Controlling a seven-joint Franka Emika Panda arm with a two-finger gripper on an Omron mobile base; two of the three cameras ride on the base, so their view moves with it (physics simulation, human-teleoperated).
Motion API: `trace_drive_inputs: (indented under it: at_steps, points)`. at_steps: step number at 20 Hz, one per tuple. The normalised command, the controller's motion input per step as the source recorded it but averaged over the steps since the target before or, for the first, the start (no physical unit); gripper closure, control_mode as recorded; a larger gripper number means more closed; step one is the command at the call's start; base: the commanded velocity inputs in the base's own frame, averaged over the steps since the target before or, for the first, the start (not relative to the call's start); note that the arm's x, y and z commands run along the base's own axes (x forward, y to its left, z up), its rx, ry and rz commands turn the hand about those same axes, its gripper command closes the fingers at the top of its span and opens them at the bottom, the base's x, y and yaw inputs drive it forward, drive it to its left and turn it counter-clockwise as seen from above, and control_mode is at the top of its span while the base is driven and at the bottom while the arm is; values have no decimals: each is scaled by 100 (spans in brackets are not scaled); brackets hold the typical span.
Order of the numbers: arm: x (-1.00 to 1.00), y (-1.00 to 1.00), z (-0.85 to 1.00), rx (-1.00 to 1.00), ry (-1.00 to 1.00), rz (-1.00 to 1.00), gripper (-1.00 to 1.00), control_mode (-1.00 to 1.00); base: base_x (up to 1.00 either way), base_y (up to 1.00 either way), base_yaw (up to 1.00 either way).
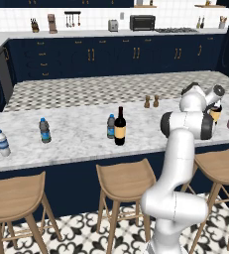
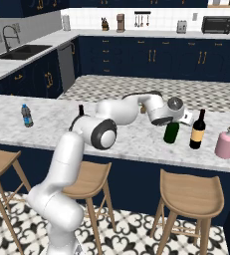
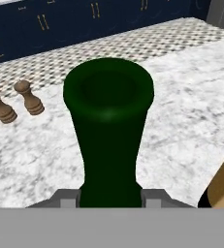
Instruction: Move the plastic bottles in the middle to the plastics group, and the glass bottles in the middle to the glass group.
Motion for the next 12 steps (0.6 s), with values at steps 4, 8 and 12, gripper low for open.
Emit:
trace_drive_inputs:
  at_steps: [4,8,12]
  points:
    - [2,0,-28,-4,0,0,100,-100,0,0,0]
    - [0,12,-4,-11,0,0,100,-100,0,0,0]
    - [0,24,0,-9,0,0,100,-100,0,0,0]
